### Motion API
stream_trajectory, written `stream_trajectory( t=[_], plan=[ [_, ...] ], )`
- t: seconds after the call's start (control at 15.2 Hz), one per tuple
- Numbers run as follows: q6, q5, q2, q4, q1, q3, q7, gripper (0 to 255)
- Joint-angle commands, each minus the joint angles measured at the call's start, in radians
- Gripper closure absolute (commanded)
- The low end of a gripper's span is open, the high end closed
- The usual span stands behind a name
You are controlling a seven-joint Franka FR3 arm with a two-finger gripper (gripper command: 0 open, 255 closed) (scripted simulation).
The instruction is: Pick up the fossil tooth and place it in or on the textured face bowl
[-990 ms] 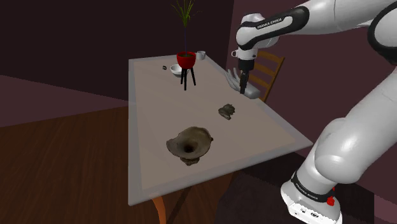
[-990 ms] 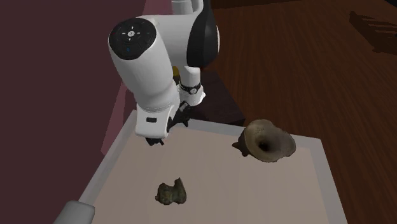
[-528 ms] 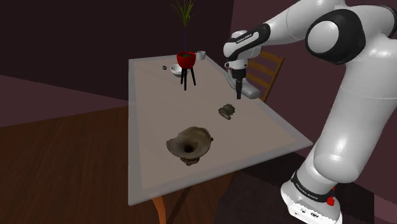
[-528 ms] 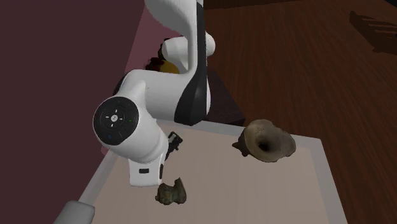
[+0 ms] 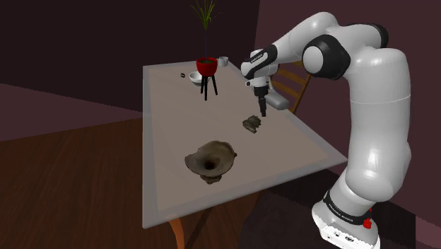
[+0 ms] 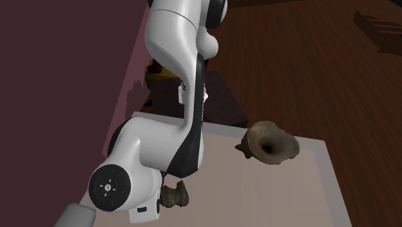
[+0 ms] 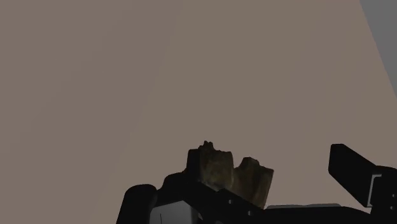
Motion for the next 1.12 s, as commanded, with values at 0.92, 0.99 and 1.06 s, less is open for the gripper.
stream_trajectory(
  t=[0.92, 0.99, 1.06],
  plan=[
    [0.083, 0.011, 0.025, -0.061, -0.002, 0.007, -0.011, 255],
    [0.083, 0.011, 0.025, -0.061, -0.002, 0.007, -0.011, 255],
    [0.083, 0.011, 0.026, -0.061, -0.002, 0.007, -0.011, 255]
  ],
)
